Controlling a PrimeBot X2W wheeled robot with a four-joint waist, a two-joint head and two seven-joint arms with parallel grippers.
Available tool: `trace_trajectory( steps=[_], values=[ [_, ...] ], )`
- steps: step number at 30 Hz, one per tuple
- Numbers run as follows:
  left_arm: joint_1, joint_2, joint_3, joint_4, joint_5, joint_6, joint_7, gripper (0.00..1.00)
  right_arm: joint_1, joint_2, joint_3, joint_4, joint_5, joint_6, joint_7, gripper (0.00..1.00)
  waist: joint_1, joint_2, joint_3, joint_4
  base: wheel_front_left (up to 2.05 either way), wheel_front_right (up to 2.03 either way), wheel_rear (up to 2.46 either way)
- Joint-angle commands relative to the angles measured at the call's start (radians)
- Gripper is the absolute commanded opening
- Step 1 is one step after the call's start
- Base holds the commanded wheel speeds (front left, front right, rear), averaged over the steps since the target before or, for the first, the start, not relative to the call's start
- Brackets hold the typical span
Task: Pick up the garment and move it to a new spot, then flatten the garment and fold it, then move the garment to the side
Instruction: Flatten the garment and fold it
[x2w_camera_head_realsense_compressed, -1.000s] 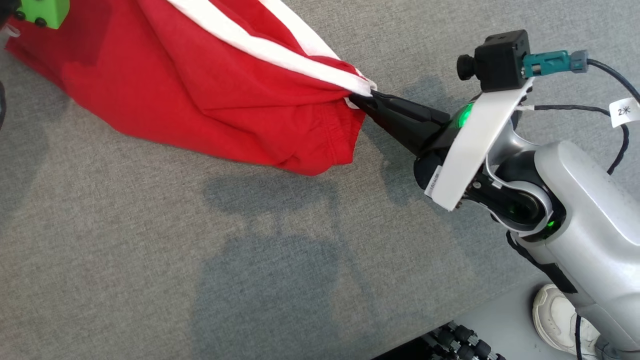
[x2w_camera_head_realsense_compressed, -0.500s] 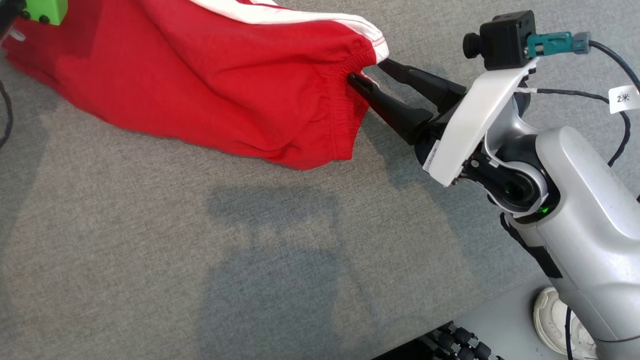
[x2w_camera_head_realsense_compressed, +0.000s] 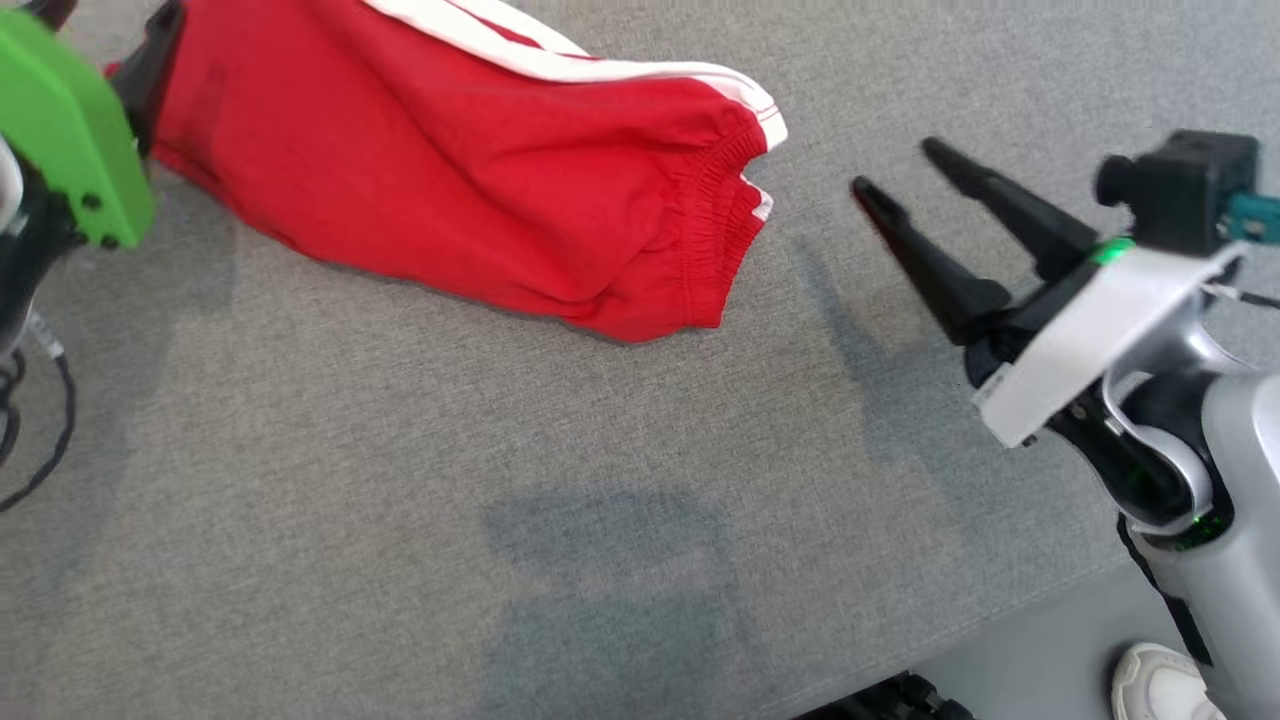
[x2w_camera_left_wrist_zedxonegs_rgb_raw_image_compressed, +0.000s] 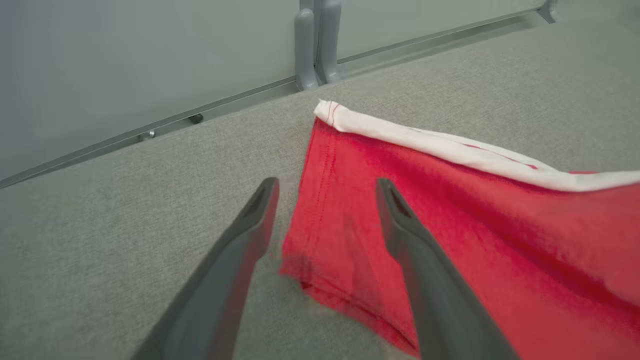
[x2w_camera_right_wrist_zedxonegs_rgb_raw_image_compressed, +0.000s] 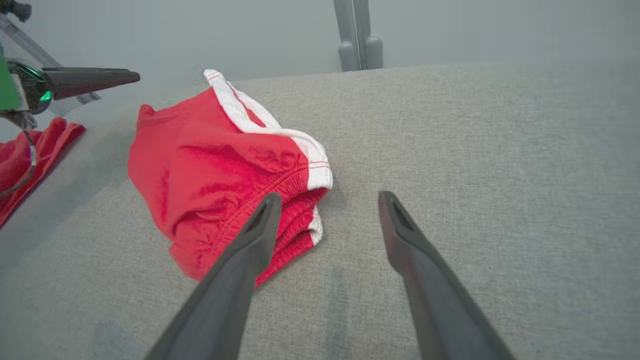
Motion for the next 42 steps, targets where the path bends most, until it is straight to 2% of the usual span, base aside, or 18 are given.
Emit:
trace_trajectory(
  steps=[1,3,4,7,12,18,21,25,31,34,39,40,41,42],
  values=[
    [0.055,0.032,0.014,-0.014,0.036,0.021,-0.072,1.00,0.040,0.008,-0.027,-0.035,-0.086,0.001,-0.055,1.00,0.0000,0.0088,-0.041,0.019,0.00,0.00,0.00],
    [0.115,0.033,0.028,-0.018,0.073,0.045,-0.187,1.00,0.084,0.023,-0.055,-0.058,-0.205,0.000,-0.126,1.00,0.0000,0.0088,-0.054,0.016,0.00,0.00,0.00],
    [0.115,0.033,0.028,-0.018,0.073,0.045,-0.187,1.00,0.084,0.023,-0.055,-0.058,-0.205,0.000,-0.126,1.00,0.0000,0.0088,-0.054,0.016,0.00,0.00,0.00],
    [0.202,-0.007,0.050,0.001,0.068,0.053,-0.341,1.00,0.143,0.061,-0.083,-0.078,-0.385,0.000,-0.258,1.00,0.0000,0.0088,-0.072,0.013,0.00,0.00,0.00],
    [0.275,-0.069,0.050,0.083,0.070,-0.018,-0.536,1.00,0.250,0.165,-0.125,-0.037,-0.604,0.000,-0.473,1.00,0.0000,0.0088,-0.090,0.003,0.00,0.00,0.00],
    [0.221,-0.109,0.038,0.240,0.078,-0.093,-0.611,1.00,0.324,0.248,-0.171,0.089,-0.707,0.000,-0.592,1.00,0.0000,0.0088,-0.078,-0.016,0.00,0.00,0.00],
    [0.190,-0.127,0.026,0.326,0.063,-0.138,-0.596,1.00,0.341,0.277,-0.174,0.151,-0.724,0.000,-0.608,1.00,0.0000,0.0088,-0.067,-0.027,0.00,0.00,0.00],
    [0.134,-0.141,0.019,0.434,0.015,-0.181,-0.494,1.00,0.366,0.298,-0.160,0.195,-0.712,0.000,-0.616,1.00,0.0000,0.0088,-0.065,-0.039,0.00,0.00,0.00],
    [0.040,-0.119,-0.018,0.538,-0.006,-0.188,-0.275,1.00,0.402,0.310,-0.161,0.192,-0.708,0.000,-0.615,1.00,0.0000,0.0088,-0.077,-0.058,0.00,0.00,0.00],
    [0.026,-0.129,-0.026,0.566,-0.044,-0.208,-0.168,1.00,0.412,0.312,-0.165,0.196,-0.703,0.000,-0.615,1.00,0.0000,0.0088,-0.084,-0.069,0.00,0.00,0.00],
    [0.026,-0.163,-0.017,0.561,-0.117,-0.239,-0.086,1.00,0.416,0.313,-0.174,0.200,-0.707,0.000,-0.615,1.00,0.0000,0.0088,-0.091,-0.077,0.00,0.00,0.00],
    [0.028,-0.168,-0.015,0.561,-0.127,-0.241,-0.080,0.82,0.415,0.314,-0.172,0.202,-0.712,0.000,-0.615,1.00,0.0000,0.0088,-0.092,-0.077,0.00,0.00,0.00],
    [0.033,-0.172,-0.019,0.558,-0.131,-0.247,-0.073,0.43,0.413,0.314,-0.171,0.202,-0.718,0.000,-0.615,1.00,0.0000,0.0088,-0.093,-0.078,0.00,0.00,0.00],
    [0.043,-0.176,-0.022,0.558,-0.141,-0.253,-0.064,0.00,0.409,0.314,-0.173,0.201,-0.724,0.000,-0.615,1.00,0.0000,0.0088,-0.094,-0.079,0.00,0.00,0.00]
  ],
)
